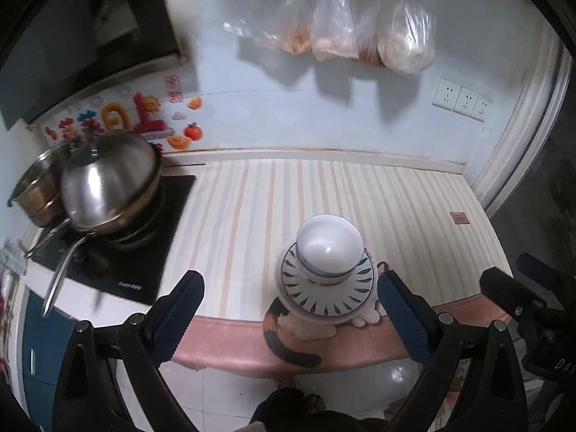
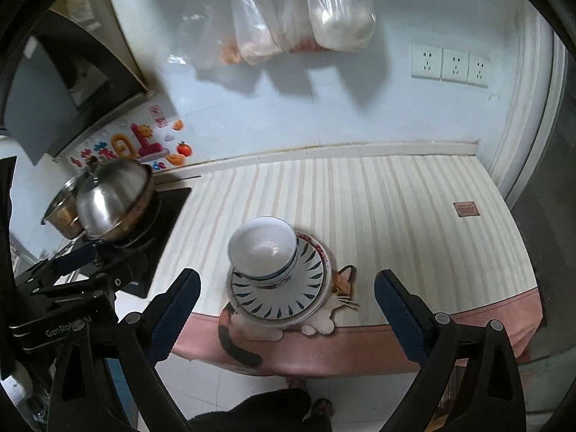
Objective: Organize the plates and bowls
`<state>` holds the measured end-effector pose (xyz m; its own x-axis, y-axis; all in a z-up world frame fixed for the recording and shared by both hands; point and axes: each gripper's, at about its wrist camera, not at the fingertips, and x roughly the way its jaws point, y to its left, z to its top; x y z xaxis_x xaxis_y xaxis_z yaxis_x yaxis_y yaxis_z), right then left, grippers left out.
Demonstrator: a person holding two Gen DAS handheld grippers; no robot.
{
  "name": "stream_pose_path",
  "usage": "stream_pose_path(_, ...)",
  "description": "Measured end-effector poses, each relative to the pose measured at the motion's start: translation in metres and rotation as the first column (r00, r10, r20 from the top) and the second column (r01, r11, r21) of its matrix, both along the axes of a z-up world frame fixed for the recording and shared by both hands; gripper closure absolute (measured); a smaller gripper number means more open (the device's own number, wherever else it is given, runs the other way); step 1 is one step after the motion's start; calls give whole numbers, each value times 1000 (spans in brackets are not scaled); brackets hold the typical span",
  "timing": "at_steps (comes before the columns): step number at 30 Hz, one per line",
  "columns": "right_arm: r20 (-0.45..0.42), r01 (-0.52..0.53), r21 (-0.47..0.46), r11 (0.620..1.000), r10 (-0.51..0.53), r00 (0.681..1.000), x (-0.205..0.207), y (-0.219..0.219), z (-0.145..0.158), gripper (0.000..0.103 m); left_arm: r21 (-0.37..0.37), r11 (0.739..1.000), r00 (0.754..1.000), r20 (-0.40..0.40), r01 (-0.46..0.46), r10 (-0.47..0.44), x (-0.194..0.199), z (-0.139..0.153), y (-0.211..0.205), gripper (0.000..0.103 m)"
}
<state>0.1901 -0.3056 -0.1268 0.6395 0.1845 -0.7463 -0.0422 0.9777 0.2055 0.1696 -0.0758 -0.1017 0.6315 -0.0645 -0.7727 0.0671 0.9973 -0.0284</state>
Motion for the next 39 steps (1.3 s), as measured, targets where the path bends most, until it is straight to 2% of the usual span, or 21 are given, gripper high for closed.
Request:
stream_pose_path(9, 65, -35, -41, 999, 37, 997, -79, 7, 35, 3, 6, 999, 998, 45, -53, 53, -65, 21, 3, 4)
stream_pose_path(17, 113, -9, -81, 997, 18, 993, -119, 7, 54, 3, 22, 998, 993, 106, -60, 57, -94, 38, 4, 4)
stream_pose_path(29, 135, 25, -83, 996, -14, 991, -139, 14, 65, 3, 45, 998, 993, 114, -36, 31, -110, 41, 11, 4)
stream_pose_path(39, 148, 43, -95, 995, -29, 989, -145, 21, 66, 3, 32, 999, 993, 118, -28, 24, -116, 44, 14, 4)
